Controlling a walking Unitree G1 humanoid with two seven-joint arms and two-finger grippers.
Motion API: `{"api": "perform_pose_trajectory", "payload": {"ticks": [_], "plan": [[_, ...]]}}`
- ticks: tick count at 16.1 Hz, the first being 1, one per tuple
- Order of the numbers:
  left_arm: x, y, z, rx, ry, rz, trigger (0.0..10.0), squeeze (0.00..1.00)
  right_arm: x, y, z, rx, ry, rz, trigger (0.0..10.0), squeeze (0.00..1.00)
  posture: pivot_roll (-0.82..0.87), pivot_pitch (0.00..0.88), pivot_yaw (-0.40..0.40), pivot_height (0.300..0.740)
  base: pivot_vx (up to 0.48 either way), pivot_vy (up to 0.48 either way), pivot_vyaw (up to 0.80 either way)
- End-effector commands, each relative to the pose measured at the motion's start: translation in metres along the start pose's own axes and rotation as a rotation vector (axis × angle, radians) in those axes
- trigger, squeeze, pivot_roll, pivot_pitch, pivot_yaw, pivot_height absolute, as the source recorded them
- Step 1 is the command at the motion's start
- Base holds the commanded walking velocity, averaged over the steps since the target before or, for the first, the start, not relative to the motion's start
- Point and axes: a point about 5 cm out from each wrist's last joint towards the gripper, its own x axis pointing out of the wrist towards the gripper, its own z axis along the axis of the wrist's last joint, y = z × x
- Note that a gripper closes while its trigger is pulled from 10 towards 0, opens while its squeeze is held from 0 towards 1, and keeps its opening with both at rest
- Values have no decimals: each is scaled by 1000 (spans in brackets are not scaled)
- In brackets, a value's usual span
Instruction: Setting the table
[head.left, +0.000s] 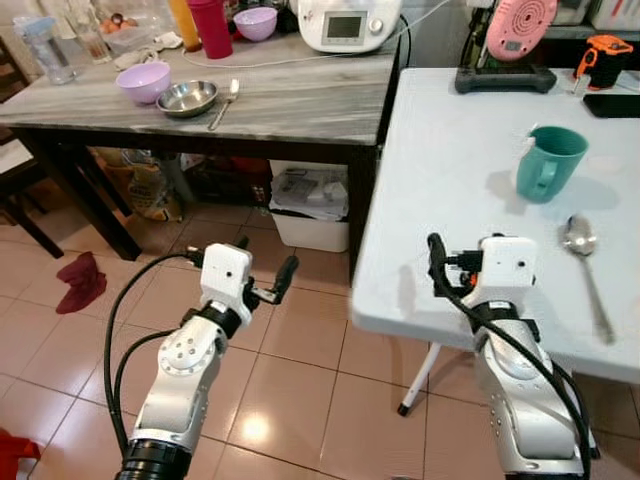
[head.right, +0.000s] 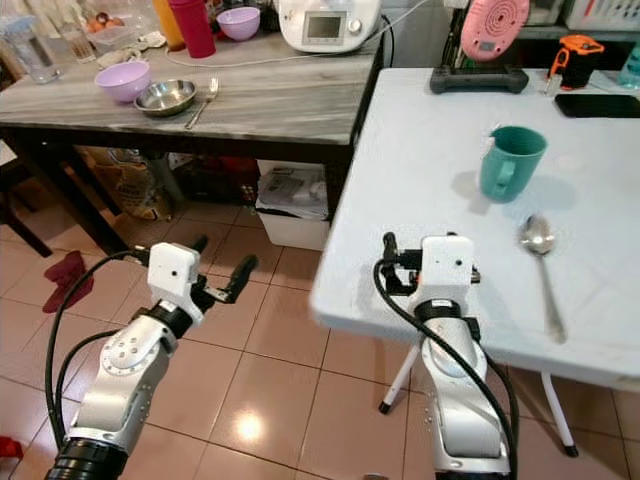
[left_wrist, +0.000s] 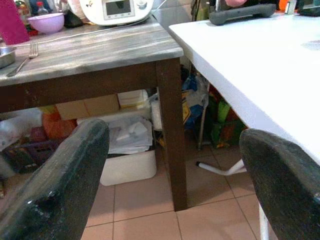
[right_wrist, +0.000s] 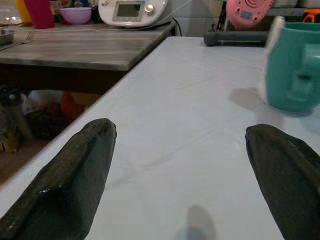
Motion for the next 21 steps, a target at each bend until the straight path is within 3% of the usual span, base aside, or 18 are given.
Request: {"api": "perform_pose_trajectory", "payload": {"ticks": [1, 6, 11, 14, 17, 21], "plan": [[0, 0, 1, 1, 3, -9, 10000, 0, 0, -1, 1, 3, 1, -10, 10000, 0, -218, 93, 118, 740, 0, -480, 0], [2, 1, 2, 4, -1, -14, 10000, 0, 2, -1, 2, 2, -5, -16, 10000, 0, -216, 84, 119, 740, 0, -448, 0], [0, 2, 3, -12, -6, -28, 10000, 0, 2, -1, 2, -1, -3, -23, 10000, 0, -213, 85, 118, 740, 0, 0, 0], [-7, -3, 3, -33, -14, -151, 10000, 0, 1, -2, -2, 3, 15, -35, 10000, 0, -213, 93, 114, 740, 0, 0, 0], [-15, -14, 3, 4, -8, -306, 10000, 0, -1, 0, -6, 23, 49, -52, 10000, 0, -212, 102, 111, 740, 0, 0, 0], [-21, -23, 0, 22, 7, -408, 10000, 0, -1, -1, -21, 57, 148, -71, 10000, 0, -217, 112, 117, 740, 0, 0, 0]]}}
